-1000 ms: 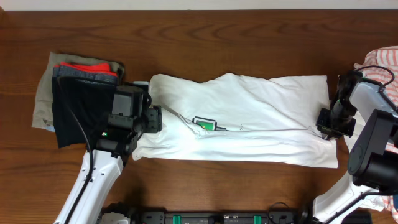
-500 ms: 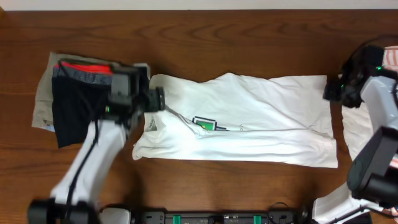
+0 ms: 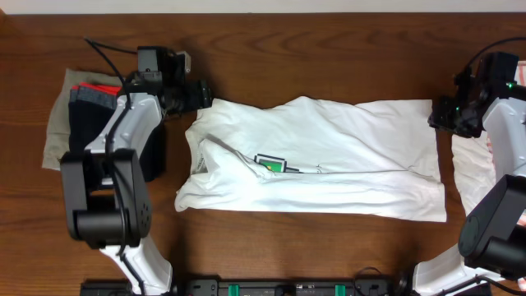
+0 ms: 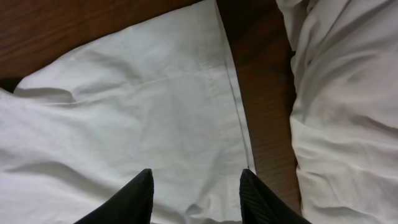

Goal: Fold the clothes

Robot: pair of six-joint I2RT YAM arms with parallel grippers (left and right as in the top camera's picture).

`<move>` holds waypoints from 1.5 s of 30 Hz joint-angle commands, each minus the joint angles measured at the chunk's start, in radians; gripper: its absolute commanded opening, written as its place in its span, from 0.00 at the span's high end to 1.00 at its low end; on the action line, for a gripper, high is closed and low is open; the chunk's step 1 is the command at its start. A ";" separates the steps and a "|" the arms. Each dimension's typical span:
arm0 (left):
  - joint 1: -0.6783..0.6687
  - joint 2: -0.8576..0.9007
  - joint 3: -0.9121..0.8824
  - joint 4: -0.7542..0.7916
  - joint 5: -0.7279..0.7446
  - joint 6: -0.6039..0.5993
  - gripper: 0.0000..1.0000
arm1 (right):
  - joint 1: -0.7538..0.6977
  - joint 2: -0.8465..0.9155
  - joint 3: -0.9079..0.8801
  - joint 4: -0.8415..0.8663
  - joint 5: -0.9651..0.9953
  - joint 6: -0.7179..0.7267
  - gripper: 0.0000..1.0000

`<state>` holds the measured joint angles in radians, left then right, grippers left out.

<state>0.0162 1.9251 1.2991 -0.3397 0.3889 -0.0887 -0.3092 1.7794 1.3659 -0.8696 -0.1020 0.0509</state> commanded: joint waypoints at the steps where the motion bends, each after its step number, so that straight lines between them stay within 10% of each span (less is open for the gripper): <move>1: 0.017 0.056 0.018 -0.002 0.041 0.017 0.20 | 0.002 -0.001 0.007 -0.002 -0.011 -0.015 0.56; 9: 0.017 0.131 0.018 0.052 0.150 0.016 0.21 | 0.002 -0.001 0.007 -0.016 -0.011 -0.015 0.56; 16: 0.017 0.137 0.018 0.112 0.238 0.015 0.71 | 0.002 -0.001 0.007 -0.035 -0.011 -0.015 0.58; 23: 0.017 0.131 0.018 0.132 0.373 0.013 0.86 | 0.002 -0.001 0.006 0.004 0.000 -0.015 0.59; 45: 0.017 0.119 0.018 0.094 0.378 0.013 0.87 | 0.000 0.256 0.007 0.459 -0.023 -0.083 0.43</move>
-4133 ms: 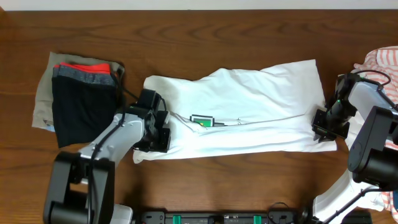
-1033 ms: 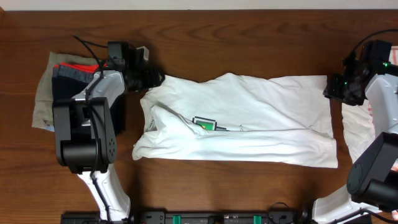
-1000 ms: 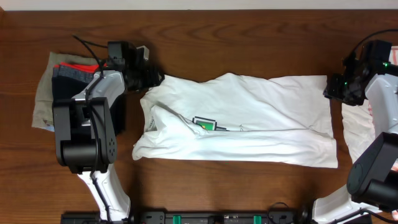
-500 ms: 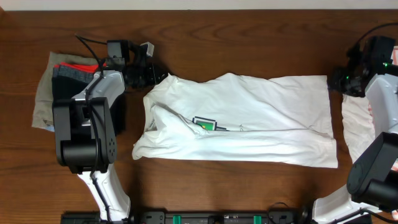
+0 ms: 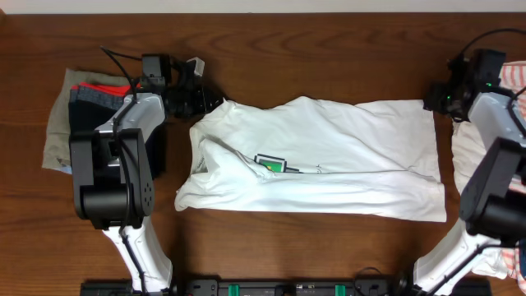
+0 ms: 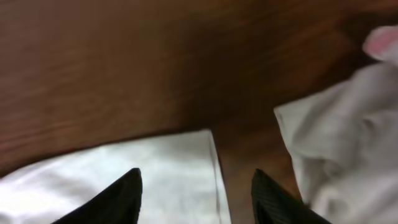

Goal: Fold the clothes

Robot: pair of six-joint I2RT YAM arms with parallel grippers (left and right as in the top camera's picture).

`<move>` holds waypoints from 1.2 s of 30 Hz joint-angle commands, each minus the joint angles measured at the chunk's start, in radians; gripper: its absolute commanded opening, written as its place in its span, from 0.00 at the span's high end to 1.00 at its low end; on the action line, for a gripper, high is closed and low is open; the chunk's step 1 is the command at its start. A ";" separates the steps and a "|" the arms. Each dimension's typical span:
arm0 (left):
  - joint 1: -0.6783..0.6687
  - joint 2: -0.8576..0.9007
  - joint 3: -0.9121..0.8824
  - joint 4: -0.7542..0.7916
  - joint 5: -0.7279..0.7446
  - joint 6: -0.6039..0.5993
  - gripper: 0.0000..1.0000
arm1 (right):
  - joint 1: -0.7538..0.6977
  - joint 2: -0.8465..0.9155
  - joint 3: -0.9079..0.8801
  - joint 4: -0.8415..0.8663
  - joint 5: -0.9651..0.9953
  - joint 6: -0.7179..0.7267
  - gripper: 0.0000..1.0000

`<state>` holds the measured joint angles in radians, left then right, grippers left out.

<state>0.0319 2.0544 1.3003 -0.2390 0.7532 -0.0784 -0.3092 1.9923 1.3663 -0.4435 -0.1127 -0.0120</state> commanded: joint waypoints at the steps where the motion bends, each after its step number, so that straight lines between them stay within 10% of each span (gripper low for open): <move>1: 0.002 -0.011 0.017 -0.006 0.013 0.003 0.87 | 0.000 0.055 0.006 0.045 -0.017 -0.020 0.43; 12: 0.002 -0.011 0.017 -0.006 0.013 0.003 0.87 | 0.002 0.153 0.006 0.085 -0.091 -0.020 0.44; 17: 0.002 -0.011 0.017 -0.006 0.013 0.003 0.87 | 0.002 0.156 0.009 0.095 -0.106 -0.019 0.98; 36: 0.024 -0.164 0.017 -0.118 0.117 0.003 0.94 | -0.065 -0.092 0.100 -0.159 -0.079 0.041 0.99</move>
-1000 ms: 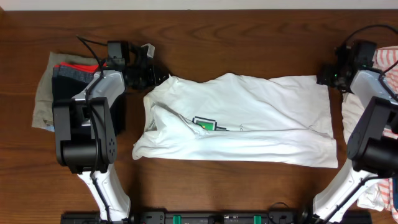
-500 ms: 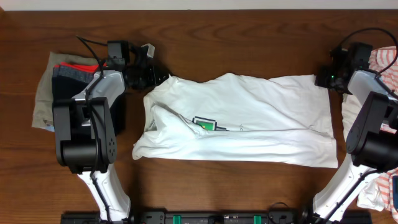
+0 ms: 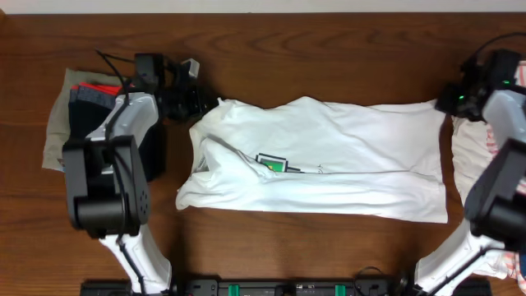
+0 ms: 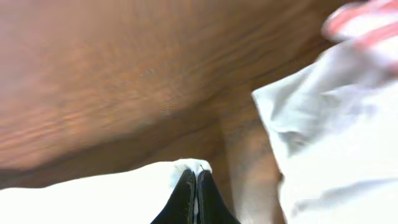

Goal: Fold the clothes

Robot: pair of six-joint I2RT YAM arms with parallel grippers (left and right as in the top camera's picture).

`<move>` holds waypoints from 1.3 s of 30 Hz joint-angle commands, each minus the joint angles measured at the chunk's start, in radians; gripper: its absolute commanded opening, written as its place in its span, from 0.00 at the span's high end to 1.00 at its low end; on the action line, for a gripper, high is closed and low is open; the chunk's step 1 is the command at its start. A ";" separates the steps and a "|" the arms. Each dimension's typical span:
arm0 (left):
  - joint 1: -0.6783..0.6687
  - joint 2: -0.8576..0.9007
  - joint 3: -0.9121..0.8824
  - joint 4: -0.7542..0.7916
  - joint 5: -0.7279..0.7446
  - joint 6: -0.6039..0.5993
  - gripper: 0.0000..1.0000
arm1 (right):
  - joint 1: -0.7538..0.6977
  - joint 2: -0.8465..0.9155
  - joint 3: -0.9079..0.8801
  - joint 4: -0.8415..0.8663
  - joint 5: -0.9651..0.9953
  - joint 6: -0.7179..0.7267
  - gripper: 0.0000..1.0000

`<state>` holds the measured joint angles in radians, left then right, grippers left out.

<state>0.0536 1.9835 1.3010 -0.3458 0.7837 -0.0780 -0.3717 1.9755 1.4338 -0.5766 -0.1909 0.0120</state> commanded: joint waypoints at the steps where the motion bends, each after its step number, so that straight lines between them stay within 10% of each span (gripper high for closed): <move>1: 0.002 -0.113 0.016 -0.021 0.093 0.002 0.94 | -0.003 -0.082 0.032 -0.043 -0.002 0.017 0.99; 31: 0.053 -0.200 0.013 -0.443 -0.070 0.133 0.93 | -0.182 -0.128 0.032 -0.443 -0.114 0.017 0.96; 34: 0.027 -0.199 0.013 -0.366 -0.071 0.133 0.47 | -0.172 -0.128 0.032 -0.435 -0.144 0.017 0.96; 39: -0.001 -0.187 0.013 -0.153 -0.151 0.085 0.32 | -0.156 -0.128 0.032 -0.434 -0.154 0.017 0.96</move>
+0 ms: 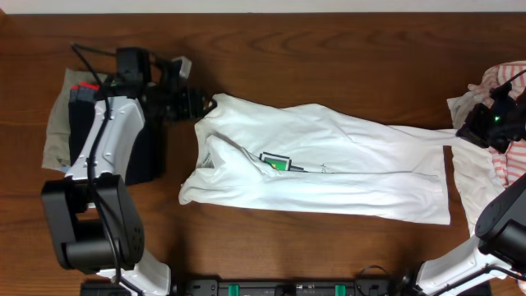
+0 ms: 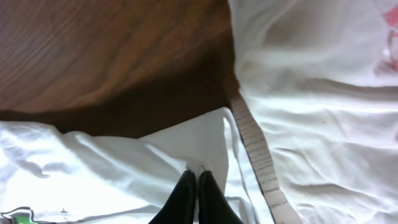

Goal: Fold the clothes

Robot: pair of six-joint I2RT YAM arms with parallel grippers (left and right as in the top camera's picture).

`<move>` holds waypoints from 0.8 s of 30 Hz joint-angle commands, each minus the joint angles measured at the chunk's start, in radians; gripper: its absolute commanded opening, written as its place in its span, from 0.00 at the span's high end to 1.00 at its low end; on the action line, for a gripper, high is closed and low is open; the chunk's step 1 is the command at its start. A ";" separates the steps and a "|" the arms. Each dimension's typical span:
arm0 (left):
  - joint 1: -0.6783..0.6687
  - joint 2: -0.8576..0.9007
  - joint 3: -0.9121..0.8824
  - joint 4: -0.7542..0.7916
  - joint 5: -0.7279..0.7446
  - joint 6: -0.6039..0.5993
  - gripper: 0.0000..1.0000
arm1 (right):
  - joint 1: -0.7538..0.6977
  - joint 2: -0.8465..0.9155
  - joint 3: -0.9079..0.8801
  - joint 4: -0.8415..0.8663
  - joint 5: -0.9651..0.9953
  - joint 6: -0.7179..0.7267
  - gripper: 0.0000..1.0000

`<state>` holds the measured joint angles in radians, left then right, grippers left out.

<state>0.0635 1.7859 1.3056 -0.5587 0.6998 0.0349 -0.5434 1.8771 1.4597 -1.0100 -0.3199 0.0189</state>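
A white T-shirt (image 1: 329,160) with a small green print lies spread across the middle of the table. My left gripper (image 1: 202,104) is at the shirt's far left corner and looks shut on it. My right gripper (image 1: 465,131) is shut on the shirt's far right corner, which is drawn out to a point toward the right. In the right wrist view the black fingertips (image 2: 186,186) are pressed together on a fold of white cloth, with the gripper (image 2: 197,175) just over the shirt. The shirt's far edge slopes down toward the right.
A stack of folded dark clothes with a red piece (image 1: 92,103) lies at the left, under my left arm. A heap of white and pink-striped clothes (image 1: 493,82) lies at the right edge, close to my right gripper. Bare wooden table (image 1: 329,49) runs along the back.
My right gripper, still shut on the far right corner, is now further right and nearer the front. The left gripper sits slightly further left. The shirt is stretched longer between them.
First my right gripper was open over the shirt's right part, my left by the far left corner. Then the right one stood open at the far right corner, then shut on it. Now both corners are held and the shirt is stretched sideways.
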 commanded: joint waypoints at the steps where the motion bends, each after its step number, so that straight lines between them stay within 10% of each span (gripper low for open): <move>1: -0.014 0.020 0.008 0.103 -0.089 -0.055 0.31 | 0.019 -0.029 0.006 -0.001 -0.025 0.010 0.97; 20: -0.017 0.364 0.044 0.438 0.100 -0.200 0.32 | 0.029 -0.029 0.006 -0.008 -0.025 0.010 0.97; 24: -0.029 0.377 0.054 0.433 0.159 -0.213 0.52 | 0.029 -0.029 0.006 -0.008 -0.025 0.010 0.97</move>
<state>0.0448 2.1468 1.3346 -0.1234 0.7815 -0.1608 -0.5316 1.8767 1.4597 -1.0168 -0.3298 0.0185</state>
